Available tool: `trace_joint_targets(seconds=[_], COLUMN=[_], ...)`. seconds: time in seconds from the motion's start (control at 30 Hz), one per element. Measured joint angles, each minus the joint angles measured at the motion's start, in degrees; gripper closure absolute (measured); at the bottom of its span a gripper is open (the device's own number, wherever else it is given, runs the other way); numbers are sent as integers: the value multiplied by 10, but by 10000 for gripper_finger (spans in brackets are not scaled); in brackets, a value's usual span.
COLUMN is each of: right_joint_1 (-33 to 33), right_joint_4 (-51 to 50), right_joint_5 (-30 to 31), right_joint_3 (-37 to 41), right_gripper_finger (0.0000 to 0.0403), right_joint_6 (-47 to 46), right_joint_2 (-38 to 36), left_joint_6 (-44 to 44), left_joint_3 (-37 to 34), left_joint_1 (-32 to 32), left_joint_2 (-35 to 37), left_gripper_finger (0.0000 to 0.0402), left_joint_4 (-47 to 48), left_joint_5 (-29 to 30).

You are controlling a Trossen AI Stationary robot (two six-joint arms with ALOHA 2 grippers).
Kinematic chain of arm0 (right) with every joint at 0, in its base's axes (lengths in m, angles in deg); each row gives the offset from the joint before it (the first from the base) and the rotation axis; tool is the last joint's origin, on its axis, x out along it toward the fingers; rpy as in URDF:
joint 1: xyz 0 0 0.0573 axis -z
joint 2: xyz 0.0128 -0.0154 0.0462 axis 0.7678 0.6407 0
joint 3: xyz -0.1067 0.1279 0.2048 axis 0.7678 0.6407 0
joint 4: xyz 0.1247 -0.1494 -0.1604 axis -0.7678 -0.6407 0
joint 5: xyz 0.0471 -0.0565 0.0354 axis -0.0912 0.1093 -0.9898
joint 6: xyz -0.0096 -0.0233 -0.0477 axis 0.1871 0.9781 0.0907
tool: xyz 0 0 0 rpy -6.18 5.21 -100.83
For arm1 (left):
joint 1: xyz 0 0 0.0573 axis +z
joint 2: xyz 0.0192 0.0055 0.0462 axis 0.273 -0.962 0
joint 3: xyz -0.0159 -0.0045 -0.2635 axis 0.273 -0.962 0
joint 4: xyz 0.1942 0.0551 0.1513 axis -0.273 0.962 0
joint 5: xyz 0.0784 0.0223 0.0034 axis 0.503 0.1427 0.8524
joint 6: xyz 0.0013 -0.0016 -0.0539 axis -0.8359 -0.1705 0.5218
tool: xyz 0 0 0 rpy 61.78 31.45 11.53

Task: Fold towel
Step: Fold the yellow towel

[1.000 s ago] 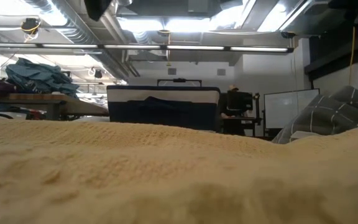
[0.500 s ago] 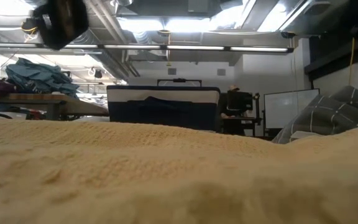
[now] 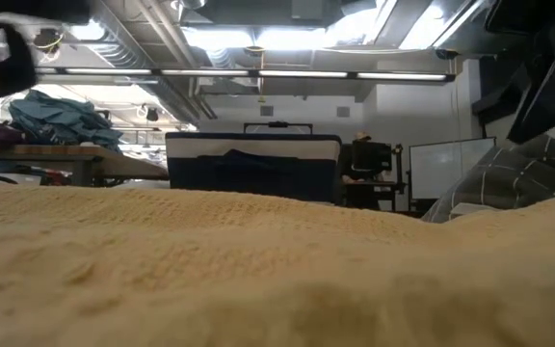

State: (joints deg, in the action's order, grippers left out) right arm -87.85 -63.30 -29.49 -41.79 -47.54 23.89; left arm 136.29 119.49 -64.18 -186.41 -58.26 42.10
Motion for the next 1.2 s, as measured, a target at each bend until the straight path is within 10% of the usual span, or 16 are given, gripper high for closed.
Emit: trace_joint_targets(seconds=[0.6, 1.2], right_joint_1=[-1, -1], right_joint_4=[73, 224], right_joint_5=[-70, -167], right_joint_3=[0, -1], right_gripper_finger=[288, 288], right_joint_6=[-22, -45], right_joint_2=[96, 209], left_joint_6=[170, 82], left_joint_3=[-2, -15], left_joint_1=[25, 148], left_joint_2=[0, -5], left_gripper_finger=[401, 401], left_joint_4=[265, 291], left_joint_5=[-42, -41])
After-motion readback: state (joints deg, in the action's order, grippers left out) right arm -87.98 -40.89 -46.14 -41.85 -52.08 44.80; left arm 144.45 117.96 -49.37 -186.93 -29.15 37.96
